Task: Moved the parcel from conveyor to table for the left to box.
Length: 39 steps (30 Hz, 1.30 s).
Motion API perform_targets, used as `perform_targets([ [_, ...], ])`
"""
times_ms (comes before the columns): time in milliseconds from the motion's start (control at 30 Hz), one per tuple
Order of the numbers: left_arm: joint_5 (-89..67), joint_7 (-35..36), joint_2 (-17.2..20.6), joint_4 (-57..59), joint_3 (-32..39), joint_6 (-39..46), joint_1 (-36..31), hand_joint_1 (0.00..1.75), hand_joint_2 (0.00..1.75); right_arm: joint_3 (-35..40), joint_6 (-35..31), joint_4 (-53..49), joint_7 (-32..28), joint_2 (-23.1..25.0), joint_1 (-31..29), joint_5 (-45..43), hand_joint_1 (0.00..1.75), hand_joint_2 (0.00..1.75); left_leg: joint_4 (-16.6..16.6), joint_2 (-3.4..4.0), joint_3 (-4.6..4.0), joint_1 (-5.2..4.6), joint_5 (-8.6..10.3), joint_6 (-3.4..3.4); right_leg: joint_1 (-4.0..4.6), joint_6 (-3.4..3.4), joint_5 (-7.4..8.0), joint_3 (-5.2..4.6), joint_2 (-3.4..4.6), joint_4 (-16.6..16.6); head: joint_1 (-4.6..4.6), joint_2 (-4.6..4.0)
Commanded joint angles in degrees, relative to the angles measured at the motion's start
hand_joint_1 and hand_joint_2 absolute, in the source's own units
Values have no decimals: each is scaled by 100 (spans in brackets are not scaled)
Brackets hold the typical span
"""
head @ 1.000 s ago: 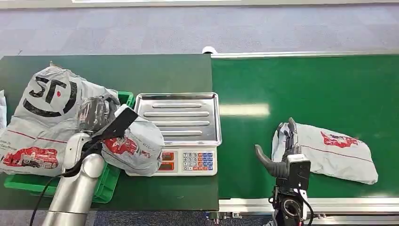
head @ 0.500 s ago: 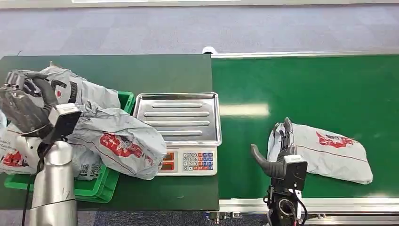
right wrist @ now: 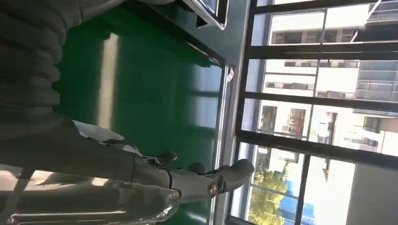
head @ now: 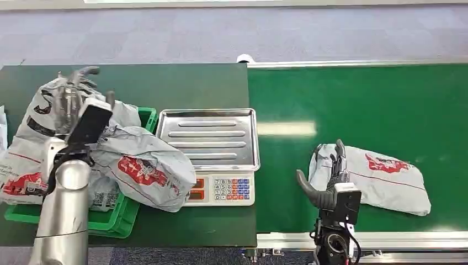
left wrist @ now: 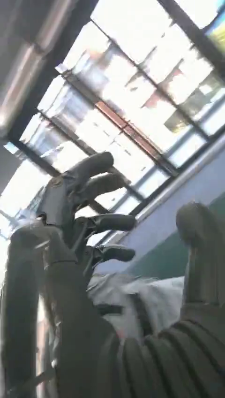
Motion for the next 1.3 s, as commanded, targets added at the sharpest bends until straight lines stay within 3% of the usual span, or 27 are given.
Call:
perform_targets([
  [33, -129, 184, 543, 669, -569, -323, -89, 0, 175, -149, 72, 203, -7, -129, -94, 23, 0, 175, -7, 7, 10, -1, -2, 1, 0, -2, -1, 9, 3, -7, -2, 0],
  [167, -224, 58, 1083, 1894, -211, -1295, -523, 0, 175, -242, 176, 182, 12, -109, -144, 127, 0, 175, -9, 2, 14, -1, 0, -1, 0, -7, -2, 9, -1, -5, -4, 0],
  [267, -482, 18, 1778, 3624, -103, -2027, -1389, 0, 175, -325, 241, 186, 102, -91, -211, 197, 0, 175, -12, 15, 15, 4, 5, -4, 7, -14, 5, 7, 7, -7, -4, 0],
  [367, -600, -164, 2233, 4701, -4, -2152, -1896, 0, 175, -367, 268, 140, 143, -82, -189, 220, 0, 175, -1, 12, 4, 9, 5, -6, 10, -11, 1, -7, 9, 5, -2, 0],
  [633, -619, -118, 2202, 4626, -24, -2155, -1857, 0, 175, -368, 274, 128, 147, -78, -166, 223, 0, 175, -3, 29, 4, 16, 7, -11, 20, -19, 5, -11, 19, 8, -2, 0],
  [700, -791, 163, 2429, 4687, -143, -2186, -1946, 0, 175, -382, 269, 76, 173, -74, -133, 239, 0, 175, -3, 30, 0, 18, 7, -11, 22, -19, 6, -10, 20, 6, -4, 0],
  [867, -869, 229, 2537, 4743, -183, -2170, -2002, 0, 175, -386, 272, 55, 179, -78, -114, 243, 0, 175, -2, 33, -1, 19, 6, -11, 22, -19, 7, -13, 23, 7, -2, 0],
  [933, -1125, 630, 2628, 4723, -132, -1955, -2031, 0, 175, -396, 259, -35, 226, -69, -56, 271, 0, 175, 0, 35, -7, 20, 5, -17, 24, -22, 7, -22, 23, 10, -2, 0],
  [1100, -930, 495, 2592, 4024, 90, -2220, -1418, 0, 175, -371, 291, -81, 257, -70, -29, 289, 0, 175, -8, 36, -1, 15, 5, -16, 19, -19, 7, -21, 29, 5, -2, 0],
  [1233, -935, 497, 2569, 3992, 81, -2207, -1397, 0, 175, -369, 290, -78, 259, -69, -36, 291, 0, 175, -10, 40, 4, 17, 2, -13, 22, -19, 7, -13, 29, 0, -2, 0],
  [1300, -949, 416, 2362, 3263, 203, -1752, -1101, 0, 175, -377, 317, -128, 262, -56, 2, 295, 0, 175, -6, 32, -6, 16, 5, -16, 20, -18, 7, -22, 25, 7, -2, 0],
])
